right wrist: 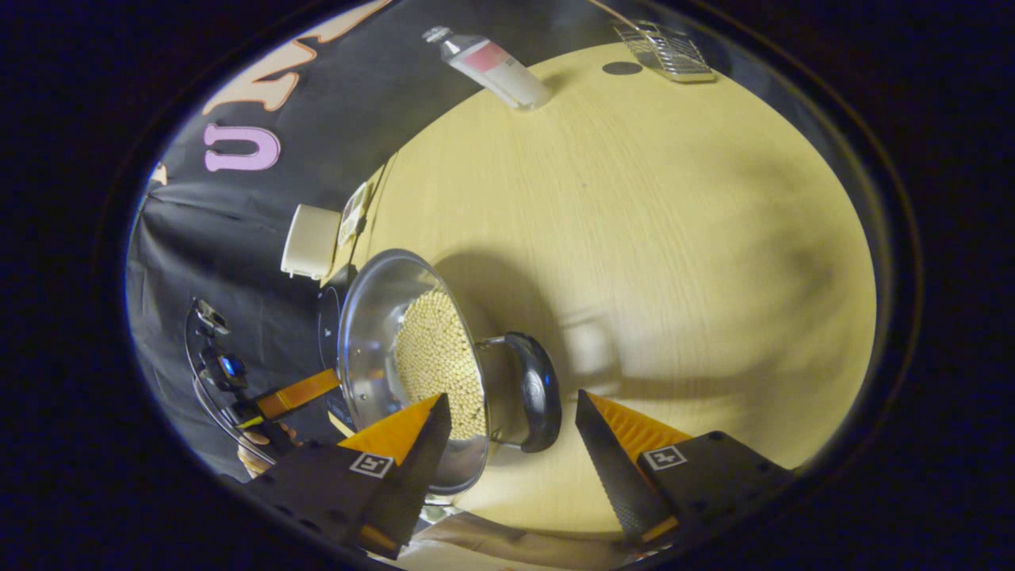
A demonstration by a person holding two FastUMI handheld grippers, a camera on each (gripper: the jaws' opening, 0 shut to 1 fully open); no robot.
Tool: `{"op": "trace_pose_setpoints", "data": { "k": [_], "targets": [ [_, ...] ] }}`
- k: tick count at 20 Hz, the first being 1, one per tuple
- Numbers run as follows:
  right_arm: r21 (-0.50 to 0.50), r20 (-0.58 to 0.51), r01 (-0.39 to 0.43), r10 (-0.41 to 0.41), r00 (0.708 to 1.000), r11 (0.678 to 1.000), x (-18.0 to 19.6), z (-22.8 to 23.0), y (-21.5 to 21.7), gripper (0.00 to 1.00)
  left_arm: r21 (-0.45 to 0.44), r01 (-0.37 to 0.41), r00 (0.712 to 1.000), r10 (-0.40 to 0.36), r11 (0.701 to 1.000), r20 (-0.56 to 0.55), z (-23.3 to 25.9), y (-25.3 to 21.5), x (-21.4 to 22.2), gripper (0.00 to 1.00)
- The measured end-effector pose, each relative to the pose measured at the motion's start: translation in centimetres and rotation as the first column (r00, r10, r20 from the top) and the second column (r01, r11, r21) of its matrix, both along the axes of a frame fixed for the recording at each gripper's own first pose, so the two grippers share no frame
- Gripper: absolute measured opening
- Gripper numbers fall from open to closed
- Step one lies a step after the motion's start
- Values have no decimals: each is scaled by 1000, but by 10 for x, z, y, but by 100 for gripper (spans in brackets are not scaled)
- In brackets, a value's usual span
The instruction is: First push the handle of the pot to place it horizontally, then grasp the pot with both hands and set it on the induction cooktop.
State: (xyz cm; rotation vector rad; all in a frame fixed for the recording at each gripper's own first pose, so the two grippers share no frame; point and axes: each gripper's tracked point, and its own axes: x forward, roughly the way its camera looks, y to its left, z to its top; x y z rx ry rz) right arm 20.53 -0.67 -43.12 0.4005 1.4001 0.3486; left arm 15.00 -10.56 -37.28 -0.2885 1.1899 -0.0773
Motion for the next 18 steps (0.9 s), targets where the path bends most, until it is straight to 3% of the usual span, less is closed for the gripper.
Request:
{"op": "trace_pose_setpoints", "data": {
  "k": [4,5,6,9,10,11,12,14,16,17,18],
  "targets": [
    [7,-30,-15,15,999,1000,0,-7,6,88,5,52,997,-52,999,-53,-12,-7,4,93],
    [7,-38,-15,16,999,1000,0,-9,7,92,9,68,996,-68,998,-61,-14,-8,5,93],
    [8,-46,-21,22,999,1000,-1,-11,9,77,15,81,994,-80,997,-69,-17,-9,6,93],
    [-2,-60,-34,34,998,999,-2,-18,11,77,23,117,988,-114,993,-108,-26,-13,9,89],
    [-13,-61,-35,34,998,999,2,-23,11,75,29,116,986,-112,993,-122,-31,-12,8,80],
    [-26,-66,-35,34,997,999,-1,-26,11,60,30,112,985,-108,993,-133,-33,-12,9,89],
    [-32,-71,-34,32,997,999,-1,-29,11,60,29,110,984,-105,993,-142,-37,-12,8,83],
    [-33,-77,-30,27,997,999,-1,-35,14,60,39,100,982,-93,994,-164,-43,-8,6,80],
    [-39,-92,-31,27,995,999,-2,-33,12,49,57,108,982,-97,993,-164,-43,-4,6,76],
    [-41,-94,-32,29,995,999,-2,-32,12,53,55,115,980,-104,992,-171,-45,-4,5,68],
    [-44,-80,-30,27,996,999,1,-28,9,53,55,112,980,-101,992,-173,-44,-4,5,67]
  ]
}}
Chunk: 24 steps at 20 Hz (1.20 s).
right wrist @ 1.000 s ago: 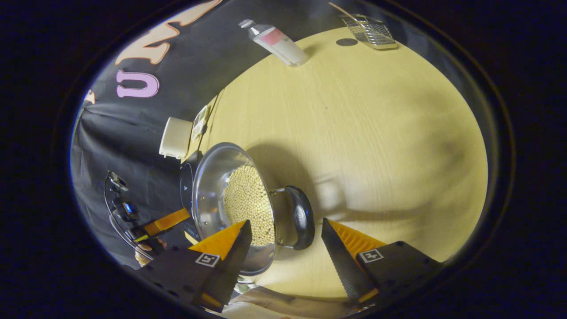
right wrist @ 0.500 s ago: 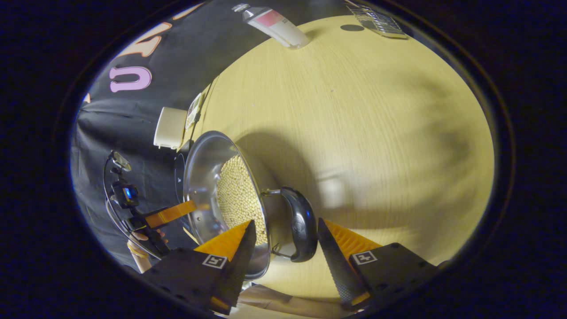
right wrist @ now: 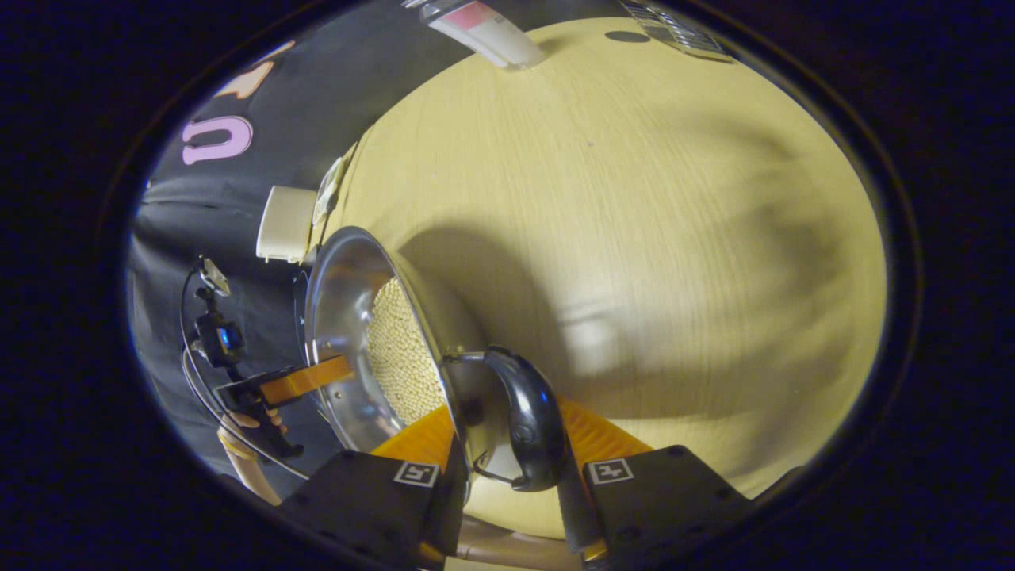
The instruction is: First push the handle of the pot to place it horizontally, then grasp the pot with both hands and set it on the induction cooktop.
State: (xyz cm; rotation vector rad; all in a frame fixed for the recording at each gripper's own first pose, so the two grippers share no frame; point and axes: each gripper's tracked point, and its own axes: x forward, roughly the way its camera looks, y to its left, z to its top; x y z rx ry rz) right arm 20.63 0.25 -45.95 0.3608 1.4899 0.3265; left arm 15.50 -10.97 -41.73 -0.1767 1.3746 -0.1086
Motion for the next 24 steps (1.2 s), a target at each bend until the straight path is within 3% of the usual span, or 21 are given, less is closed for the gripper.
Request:
{"op": "trace_pose_setpoints", "data": {
  "k": [1,2,3,4,5,15,16,18,24],
  "targets": [
    [-4,8,-8,8,1000,1000,-1,-4,3,43,0,-19,1000,19,1000,-18,-1,0,-2,66],
    [-10,14,-10,11,1000,1000,1,-3,1,49,-3,-43,998,43,999,-46,0,-1,-6,65],
    [-14,16,-7,7,1000,1000,2,-3,0,50,-9,-61,997,61,998,-49,0,-2,-6,67],
    [-17,14,-9,9,1000,1000,3,-3,0,43,-11,-65,996,65,998,-54,-1,-4,-6,65],
    [-20,13,-11,12,1000,1000,2,-3,-2,49,-7,-64,996,63,998,-61,1,-7,-9,63],
    [-40,24,14,-13,1000,999,-2,13,-28,49,12,5,998,-4,1000,-63,9,-30,-14,65],
    [-40,30,15,-14,999,999,-2,16,-30,43,11,9,998,-9,1000,-60,12,-30,-15,65],
    [-36,39,20,-18,999,999,-4,23,-31,43,15,23,998,-23,1000,-55,19,-31,-15,60],
    [-38,64,43,-40,997,998,-14,47,-20,43,11,68,996,-67,998,-50,40,-18,-14,63]
  ]
}}
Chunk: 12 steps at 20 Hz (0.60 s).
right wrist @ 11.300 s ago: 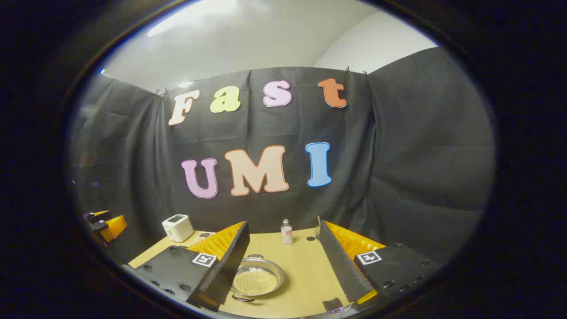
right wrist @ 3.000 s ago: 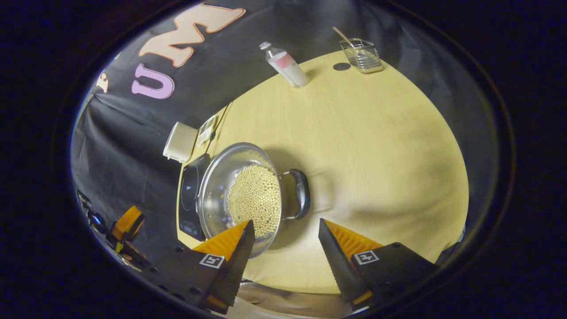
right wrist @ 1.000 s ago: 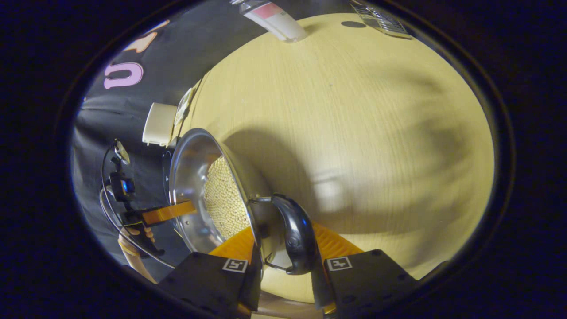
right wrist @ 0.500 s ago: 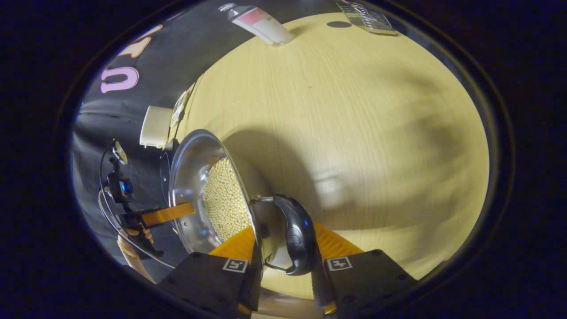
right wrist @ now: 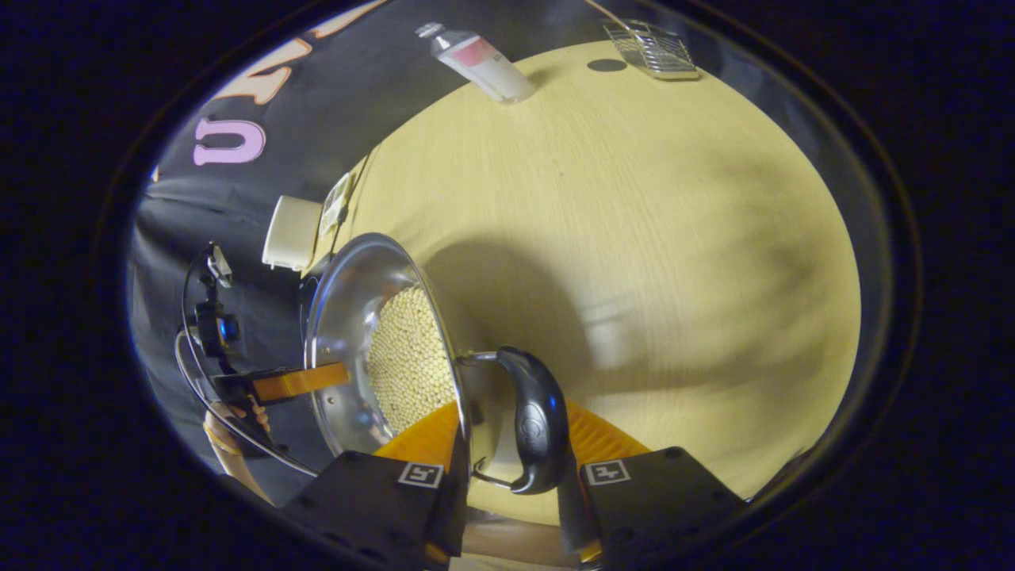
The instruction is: First push the handle of the pot to place it horizontally, then grasp the pot with both hands and set it on the induction cooktop.
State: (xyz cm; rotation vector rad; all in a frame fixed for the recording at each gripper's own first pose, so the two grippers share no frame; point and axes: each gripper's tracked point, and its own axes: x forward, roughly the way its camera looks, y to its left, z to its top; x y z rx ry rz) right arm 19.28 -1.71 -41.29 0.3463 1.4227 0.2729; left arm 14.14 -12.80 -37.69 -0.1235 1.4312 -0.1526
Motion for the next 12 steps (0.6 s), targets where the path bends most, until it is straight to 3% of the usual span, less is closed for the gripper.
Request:
{"op": "trace_pose_setpoints", "data": {
  "k": [6,7,8,9,12],
  "targets": [
    [-27,37,23,-22,999,999,-19,19,33,43,-41,40,999,-39,998,8,12,36,0,63],
    [-34,47,33,-32,998,999,-23,21,42,49,-49,50,999,-50,998,9,12,45,0,63],
    [-42,56,47,-44,997,998,-25,23,52,49,-55,61,998,-61,997,5,12,53,3,63],
    [-50,62,65,-62,996,997,-23,23,63,43,-62,75,997,-75,995,6,15,64,6,63],
    [-70,67,127,-122,990,989,-37,31,95,43,-68,148,989,-147,987,28,23,94,18,63]
  ]
}}
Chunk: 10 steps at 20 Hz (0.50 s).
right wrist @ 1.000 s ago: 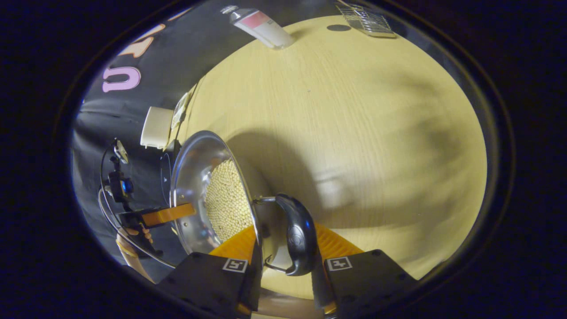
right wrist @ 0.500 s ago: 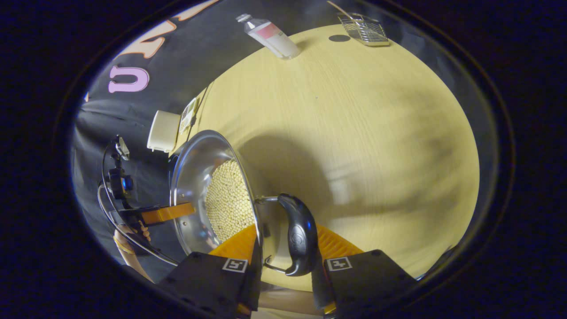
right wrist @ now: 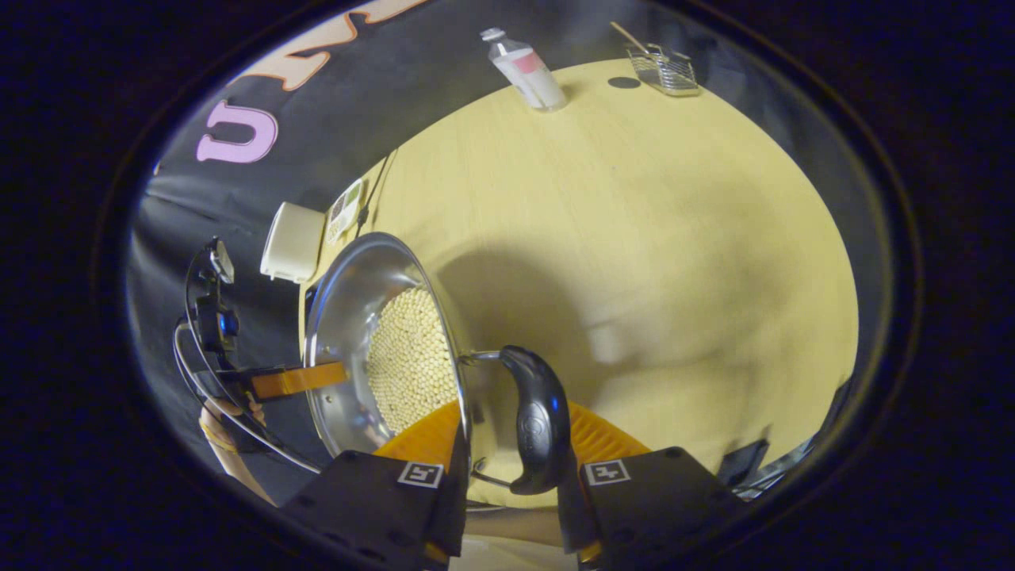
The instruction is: First push the handle of the pot to place it horizontally, then grasp the pot with both hands and set it on the induction cooktop.
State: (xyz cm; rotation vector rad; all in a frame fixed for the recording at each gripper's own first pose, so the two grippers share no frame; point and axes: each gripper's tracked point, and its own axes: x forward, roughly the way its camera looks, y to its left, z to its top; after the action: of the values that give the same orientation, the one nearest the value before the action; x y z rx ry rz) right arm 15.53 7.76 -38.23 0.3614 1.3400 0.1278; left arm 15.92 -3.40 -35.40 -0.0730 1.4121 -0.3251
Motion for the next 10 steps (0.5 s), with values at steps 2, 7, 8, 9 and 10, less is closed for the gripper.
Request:
{"op": "trace_pose_setpoints", "data": {
  "k": [2,7,8,9,10],
  "targets": [
    [0,8,27,-27,1000,1000,-4,4,25,43,-3,42,999,-42,999,29,6,23,10,63],
    [-14,27,43,-43,999,999,-16,9,88,43,-7,78,996,-77,997,55,9,84,24,62],
    [-17,32,41,-40,999,999,-16,10,100,43,-9,76,996,-76,997,55,9,96,25,62],
    [-20,36,37,-37,999,999,-17,10,113,43,-12,74,996,-74,997,55,8,109,26,63],
    [-23,38,33,-32,999,999,-16,9,125,43,-11,70,996,-69,997,56,8,121,27,63]
  ]
}}
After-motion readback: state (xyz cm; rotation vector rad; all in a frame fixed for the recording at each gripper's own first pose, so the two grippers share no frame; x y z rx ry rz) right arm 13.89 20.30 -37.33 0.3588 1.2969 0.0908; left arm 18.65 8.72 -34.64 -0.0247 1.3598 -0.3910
